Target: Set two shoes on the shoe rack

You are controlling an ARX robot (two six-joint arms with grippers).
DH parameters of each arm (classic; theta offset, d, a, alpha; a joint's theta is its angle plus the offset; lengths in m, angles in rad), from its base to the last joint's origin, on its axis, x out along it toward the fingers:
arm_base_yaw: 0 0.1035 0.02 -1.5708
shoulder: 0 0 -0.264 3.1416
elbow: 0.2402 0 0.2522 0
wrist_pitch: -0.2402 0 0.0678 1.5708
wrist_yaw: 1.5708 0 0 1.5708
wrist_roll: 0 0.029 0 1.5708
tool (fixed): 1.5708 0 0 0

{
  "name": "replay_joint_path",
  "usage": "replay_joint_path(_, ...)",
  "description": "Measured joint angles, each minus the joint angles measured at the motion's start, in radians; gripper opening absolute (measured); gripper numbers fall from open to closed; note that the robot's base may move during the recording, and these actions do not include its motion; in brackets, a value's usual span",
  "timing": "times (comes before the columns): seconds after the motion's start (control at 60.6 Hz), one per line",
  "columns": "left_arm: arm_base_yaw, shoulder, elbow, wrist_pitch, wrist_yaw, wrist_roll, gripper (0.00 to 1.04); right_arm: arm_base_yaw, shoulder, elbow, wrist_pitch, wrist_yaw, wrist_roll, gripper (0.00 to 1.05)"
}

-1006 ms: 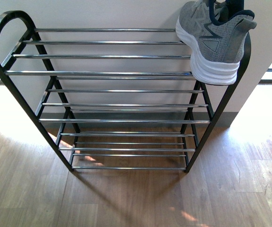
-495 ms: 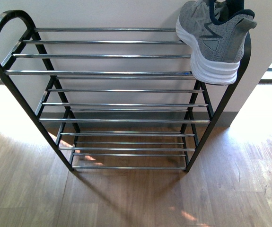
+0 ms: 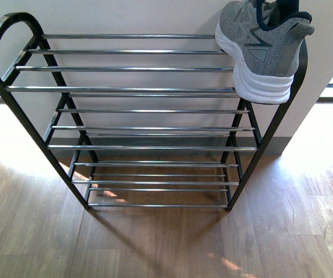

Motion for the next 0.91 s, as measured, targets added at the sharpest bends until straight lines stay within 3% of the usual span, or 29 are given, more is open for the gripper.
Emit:
replay_joint_path(0.198,0.000,0.000,0.000,0.000,0.000,0.000,0.01,0.000,-0.046,0.000,-0.046,0.000,0.000,0.01)
replay_joint_path(0.28,0.000,0.000,0.000,0.000,0.001,0.000,0.01,0.000,-0.177,0.000,-0.208,0.002,0.000,0.01)
replay_joint_path(0.445,0.000,0.000,0.000,0.000,0.001,0.000,0.01,0.000,-0.216,0.000,-0.224,0.002,0.000,0.01)
replay_joint_path(0.907,0.002,0.000,0.000,0.000,-0.007,0.000,0.01,-0.001,-0.219,0.000,-0.225,-0.001,0.000,0.74)
